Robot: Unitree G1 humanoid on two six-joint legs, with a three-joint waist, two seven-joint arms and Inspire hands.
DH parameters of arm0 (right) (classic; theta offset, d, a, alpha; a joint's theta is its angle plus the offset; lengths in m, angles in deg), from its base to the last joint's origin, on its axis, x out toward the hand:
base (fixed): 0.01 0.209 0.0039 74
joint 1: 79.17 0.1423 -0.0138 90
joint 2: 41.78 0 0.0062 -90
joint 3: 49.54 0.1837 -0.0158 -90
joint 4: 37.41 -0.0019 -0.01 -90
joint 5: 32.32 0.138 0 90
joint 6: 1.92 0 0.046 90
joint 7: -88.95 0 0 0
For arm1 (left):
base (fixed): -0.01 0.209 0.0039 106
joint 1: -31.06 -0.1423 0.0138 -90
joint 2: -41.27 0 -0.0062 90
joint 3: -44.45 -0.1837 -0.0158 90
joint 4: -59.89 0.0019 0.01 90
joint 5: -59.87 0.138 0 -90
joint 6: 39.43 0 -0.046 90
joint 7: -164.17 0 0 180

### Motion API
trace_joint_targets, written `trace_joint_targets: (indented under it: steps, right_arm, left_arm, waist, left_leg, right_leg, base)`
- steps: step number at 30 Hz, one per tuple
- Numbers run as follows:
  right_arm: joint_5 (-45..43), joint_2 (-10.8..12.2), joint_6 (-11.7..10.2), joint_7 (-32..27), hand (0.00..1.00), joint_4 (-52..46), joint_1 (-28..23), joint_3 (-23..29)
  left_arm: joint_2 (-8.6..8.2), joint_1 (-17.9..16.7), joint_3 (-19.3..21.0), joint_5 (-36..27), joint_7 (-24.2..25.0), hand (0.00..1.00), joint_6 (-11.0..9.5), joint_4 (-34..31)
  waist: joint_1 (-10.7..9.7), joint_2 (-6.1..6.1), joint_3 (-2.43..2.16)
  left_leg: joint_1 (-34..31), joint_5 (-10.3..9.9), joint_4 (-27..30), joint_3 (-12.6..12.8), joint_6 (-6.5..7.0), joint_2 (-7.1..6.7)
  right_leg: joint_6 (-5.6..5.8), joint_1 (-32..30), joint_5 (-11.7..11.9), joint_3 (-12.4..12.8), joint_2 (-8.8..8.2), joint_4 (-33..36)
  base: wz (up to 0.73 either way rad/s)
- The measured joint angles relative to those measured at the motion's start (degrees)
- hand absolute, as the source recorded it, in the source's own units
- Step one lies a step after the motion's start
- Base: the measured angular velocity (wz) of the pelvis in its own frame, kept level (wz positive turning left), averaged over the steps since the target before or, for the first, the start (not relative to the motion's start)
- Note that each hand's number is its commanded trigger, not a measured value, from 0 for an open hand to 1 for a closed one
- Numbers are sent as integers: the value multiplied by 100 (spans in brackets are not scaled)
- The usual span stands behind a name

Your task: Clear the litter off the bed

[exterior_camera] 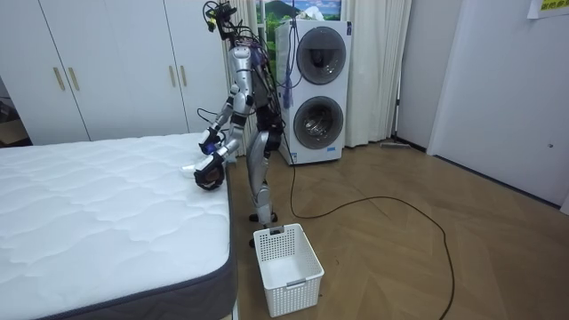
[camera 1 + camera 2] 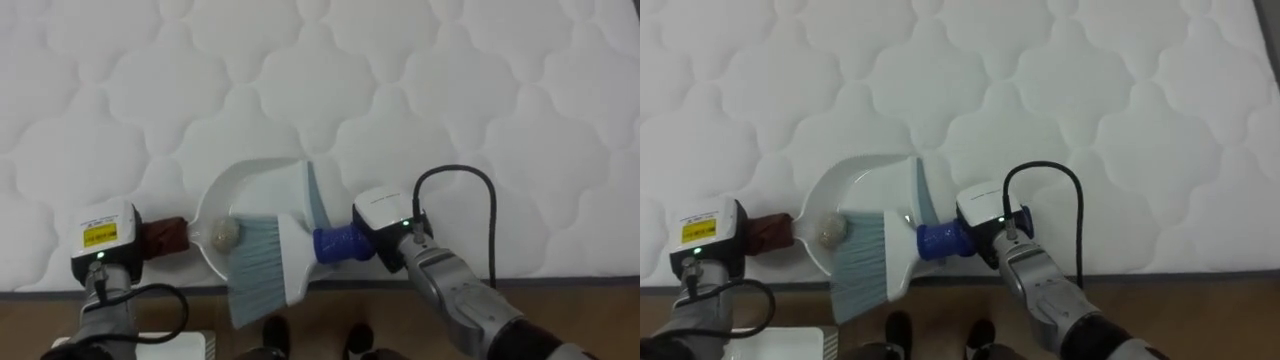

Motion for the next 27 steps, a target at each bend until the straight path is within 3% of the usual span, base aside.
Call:
trace_joint_targets:
  steps: [8,15,22,27]
  right_arm:
    - [-6,-101,23,0,100,-1,0,46]
    - [-25,-517,-30,-141,100,29,0,54]
    - [-368,-758,-57,-497,100,422,2,71]
    - [-510,-1086,-151,-963,100,770,1,89]
  left_arm:
    - [3,-12,14,45,-1,100,12,-2]
    - [41,1,111,231,-45,100,11,-8]
    - [175,9,173,555,-187,100,-1,-60]
    - [217,4,232,783,-543,100,-10,-44]
  waist:
    - [15,0,0]
    - [26,0,0]
    - [81,-26,-18]
    - [177,-33,-21]
  left_leg:
    - [5,-5,39,-2,6,7]
    - [3,-9,96,-3,14,0]
    - [-1,-12,132,2,16,20]
    - [22,-17,163,-11,23,33]
  right_leg:
    - [-3,0,2,3,-1,39]
    - [-6,7,4,32,-6,79]
    - [-10,18,5,20,-4,88]
    - [-12,87,7,-10,-8,78]
  base:
    - [0]
    - [0]
    - [0]
    - [2]
